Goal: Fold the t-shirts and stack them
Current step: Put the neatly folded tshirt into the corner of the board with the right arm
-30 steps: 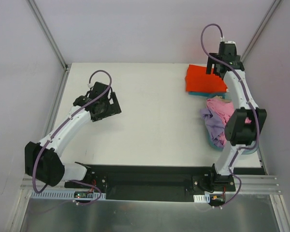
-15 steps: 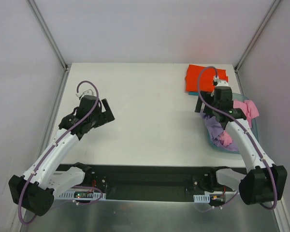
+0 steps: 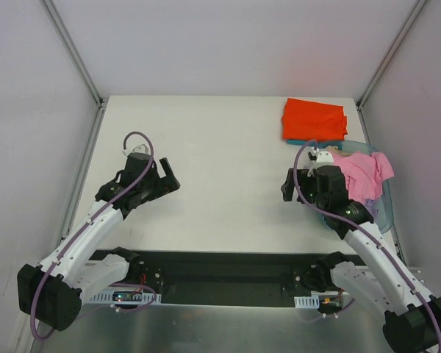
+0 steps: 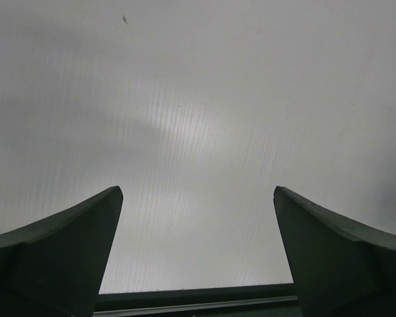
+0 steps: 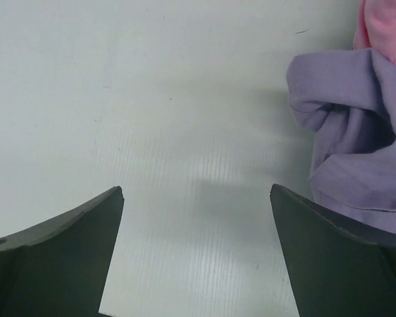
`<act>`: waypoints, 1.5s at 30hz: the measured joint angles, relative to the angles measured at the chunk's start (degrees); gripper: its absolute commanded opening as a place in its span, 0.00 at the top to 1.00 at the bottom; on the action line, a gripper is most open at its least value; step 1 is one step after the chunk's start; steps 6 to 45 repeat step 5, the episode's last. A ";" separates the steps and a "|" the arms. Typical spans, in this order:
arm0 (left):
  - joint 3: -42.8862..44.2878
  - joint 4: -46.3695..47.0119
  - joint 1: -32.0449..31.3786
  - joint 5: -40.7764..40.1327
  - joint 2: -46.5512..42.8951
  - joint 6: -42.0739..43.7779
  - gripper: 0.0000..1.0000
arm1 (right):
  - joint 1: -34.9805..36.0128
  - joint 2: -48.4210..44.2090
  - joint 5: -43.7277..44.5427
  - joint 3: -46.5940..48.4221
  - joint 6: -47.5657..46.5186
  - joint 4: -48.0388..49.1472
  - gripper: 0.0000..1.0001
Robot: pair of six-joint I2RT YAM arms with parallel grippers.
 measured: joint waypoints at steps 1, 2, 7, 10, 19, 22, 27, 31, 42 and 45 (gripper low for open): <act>-0.02 0.48 0.00 0.02 0.00 -0.09 0.01 | 0.00 -0.72 0.04 -0.20 0.44 0.07 0.03; -0.04 0.92 0.00 0.02 0.00 -0.13 0.01 | 0.02 -1.22 0.11 -0.28 0.83 0.13 0.03; -0.04 1.73 0.00 0.02 0.00 -0.15 0.01 | 0.04 -1.90 0.57 -0.44 1.57 0.46 0.03; -0.04 1.73 0.00 0.02 0.00 -0.15 0.01 | 0.04 -1.90 0.57 -0.44 1.57 0.46 0.03; -0.04 1.73 0.00 0.02 0.00 -0.15 0.01 | 0.04 -1.90 0.57 -0.44 1.57 0.46 0.03; -0.04 1.73 0.00 0.02 0.00 -0.15 0.01 | 0.04 -1.90 0.57 -0.44 1.57 0.46 0.03; -0.04 1.73 0.00 0.02 0.00 -0.15 0.01 | 0.04 -1.90 0.57 -0.44 1.57 0.46 0.03; -0.04 1.73 0.00 0.02 0.00 -0.15 0.01 | 0.04 -1.90 0.57 -0.44 1.57 0.46 0.03; -0.04 1.73 0.00 0.02 0.00 -0.15 0.01 | 0.04 -1.90 0.57 -0.44 1.57 0.46 0.03; -0.04 1.73 0.00 0.02 0.00 -0.15 0.01 | 0.04 -1.90 0.57 -0.44 1.57 0.46 0.03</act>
